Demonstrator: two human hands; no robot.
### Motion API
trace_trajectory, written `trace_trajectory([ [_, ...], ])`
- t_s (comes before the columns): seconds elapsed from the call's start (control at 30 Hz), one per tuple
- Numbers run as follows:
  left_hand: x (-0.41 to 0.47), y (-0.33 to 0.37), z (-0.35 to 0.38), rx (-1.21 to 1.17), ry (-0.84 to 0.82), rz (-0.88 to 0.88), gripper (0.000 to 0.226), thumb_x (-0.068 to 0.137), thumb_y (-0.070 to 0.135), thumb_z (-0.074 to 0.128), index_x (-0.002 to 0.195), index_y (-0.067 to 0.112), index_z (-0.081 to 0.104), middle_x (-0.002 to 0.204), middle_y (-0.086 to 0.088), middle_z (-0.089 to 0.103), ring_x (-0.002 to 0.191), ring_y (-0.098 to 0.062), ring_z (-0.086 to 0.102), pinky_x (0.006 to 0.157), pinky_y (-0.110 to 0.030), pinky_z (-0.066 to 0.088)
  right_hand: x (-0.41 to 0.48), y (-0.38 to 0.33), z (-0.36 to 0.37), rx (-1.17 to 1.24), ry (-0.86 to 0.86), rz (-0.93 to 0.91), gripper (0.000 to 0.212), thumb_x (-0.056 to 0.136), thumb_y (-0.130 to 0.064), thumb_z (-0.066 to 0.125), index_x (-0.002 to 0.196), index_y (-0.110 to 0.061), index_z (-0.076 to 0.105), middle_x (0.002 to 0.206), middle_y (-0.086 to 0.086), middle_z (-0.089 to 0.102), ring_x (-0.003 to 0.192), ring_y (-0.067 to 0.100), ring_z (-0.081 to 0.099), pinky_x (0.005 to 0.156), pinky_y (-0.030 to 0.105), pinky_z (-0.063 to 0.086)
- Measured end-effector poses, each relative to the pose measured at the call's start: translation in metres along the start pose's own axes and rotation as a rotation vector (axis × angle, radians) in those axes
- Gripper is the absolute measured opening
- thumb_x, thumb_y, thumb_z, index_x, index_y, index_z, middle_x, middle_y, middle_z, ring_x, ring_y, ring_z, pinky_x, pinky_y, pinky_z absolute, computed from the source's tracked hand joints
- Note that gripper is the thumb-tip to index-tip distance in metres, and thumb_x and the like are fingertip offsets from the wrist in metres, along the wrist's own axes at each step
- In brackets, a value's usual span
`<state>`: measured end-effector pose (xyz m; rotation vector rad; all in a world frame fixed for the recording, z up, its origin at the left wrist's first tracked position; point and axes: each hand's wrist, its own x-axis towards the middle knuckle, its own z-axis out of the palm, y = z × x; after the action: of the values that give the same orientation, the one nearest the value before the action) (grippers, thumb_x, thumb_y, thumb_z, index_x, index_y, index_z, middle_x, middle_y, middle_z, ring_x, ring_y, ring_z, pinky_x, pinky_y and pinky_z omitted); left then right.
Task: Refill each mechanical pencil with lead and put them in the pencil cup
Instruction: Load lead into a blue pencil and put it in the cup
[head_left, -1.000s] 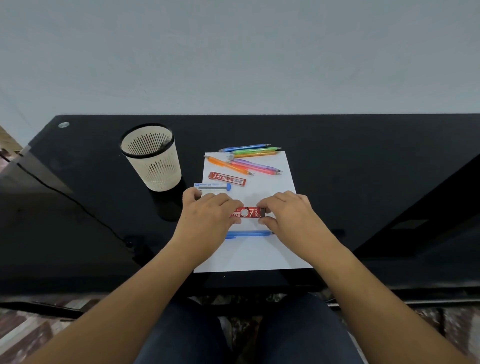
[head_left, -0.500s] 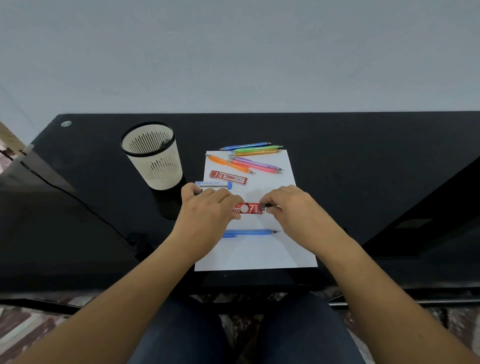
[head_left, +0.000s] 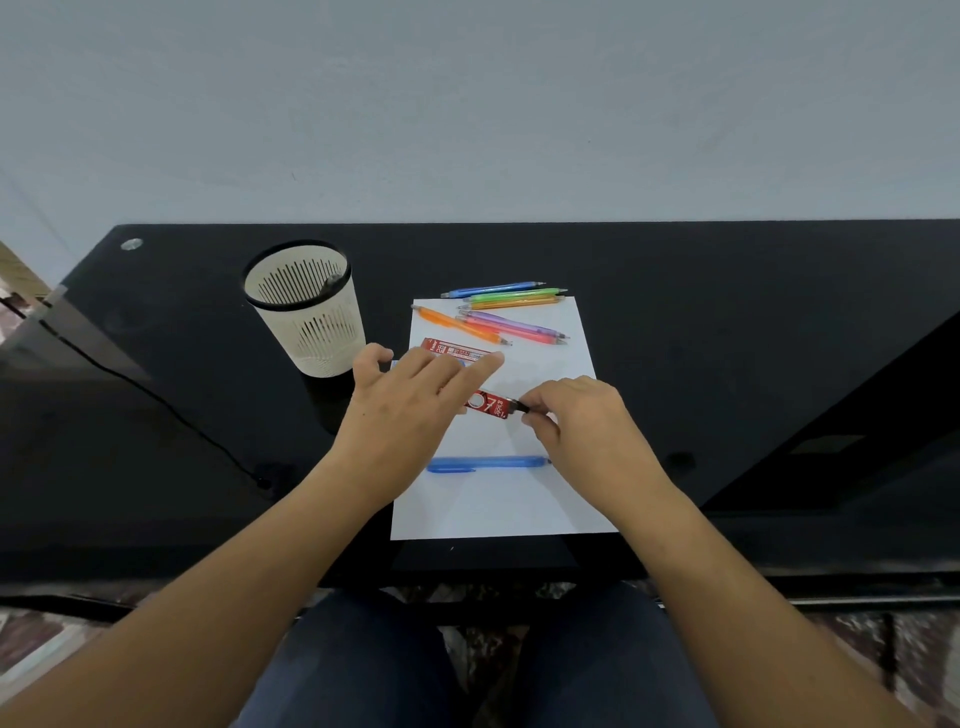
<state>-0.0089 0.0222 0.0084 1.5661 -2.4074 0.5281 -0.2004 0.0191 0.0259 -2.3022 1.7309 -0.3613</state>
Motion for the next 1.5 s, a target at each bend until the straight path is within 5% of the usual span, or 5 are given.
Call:
trace_trajectory([
  [0.23, -0.002, -0.005, 0.003, 0.023, 0.029, 0.052, 0.081, 0.048, 0.009, 0.094, 0.121, 0.024, 0.064, 0.108, -0.004, 0.066, 0.101, -0.027, 0.061, 0.087, -0.053, 0.04, -0.002, -0.003, 0.003, 0.04, -0.009, 0.008, 0.024, 0.096, -0.031, 0.052, 0.116, -0.024, 0.063, 0.104, -0.007, 0.066, 0.092, 0.012, 0.054, 0.092, 0.029, 0.045],
  [0.43, -0.006, -0.001, 0.005, -0.023, 0.094, 0.008, 0.105, 0.061, 0.014, 0.09, 0.146, 0.024, 0.03, 0.106, 0.0, 0.066, 0.099, -0.025, 0.061, 0.089, -0.052, 0.037, -0.002, -0.002, 0.002, 0.066, 0.001, 0.013, 0.024, 0.096, -0.029, 0.053, 0.116, -0.022, 0.064, 0.105, -0.006, 0.067, 0.094, 0.013, 0.056, 0.093, 0.031, 0.045],
  [1.07, -0.008, 0.001, 0.01, -0.036, 0.138, 0.004, 0.105, 0.055, 0.012, 0.092, 0.143, 0.022, 0.035, 0.107, -0.002, 0.066, 0.1, -0.027, 0.061, 0.09, -0.052, 0.034, -0.001, -0.003, 0.005, 0.112, 0.003, 0.032, 0.021, 0.094, -0.029, 0.055, 0.111, -0.024, 0.065, 0.102, -0.007, 0.067, 0.092, 0.012, 0.056, 0.094, 0.032, 0.045],
  [1.27, -0.008, -0.004, 0.016, -0.024, 0.094, -0.008, 0.073, 0.053, 0.009, 0.093, 0.118, 0.021, 0.064, 0.111, -0.002, 0.066, 0.106, -0.027, 0.059, 0.092, -0.047, 0.025, -0.001, -0.001, 0.006, 0.147, 0.013, 0.056, 0.023, 0.094, -0.026, 0.057, 0.116, -0.023, 0.062, 0.102, -0.007, 0.066, 0.095, 0.011, 0.056, 0.097, 0.035, 0.045],
  [1.5, -0.008, 0.001, 0.015, -0.053, 0.139, -0.103, 0.104, 0.061, 0.018, 0.091, 0.146, 0.023, 0.031, 0.102, 0.0, 0.067, 0.097, -0.024, 0.062, 0.091, -0.051, 0.036, -0.003, 0.004, 0.009, 0.13, 0.026, 0.121, 0.036, 0.09, -0.031, 0.061, 0.125, -0.031, 0.052, 0.117, -0.011, 0.06, 0.107, 0.008, 0.053, 0.104, 0.034, 0.038],
])
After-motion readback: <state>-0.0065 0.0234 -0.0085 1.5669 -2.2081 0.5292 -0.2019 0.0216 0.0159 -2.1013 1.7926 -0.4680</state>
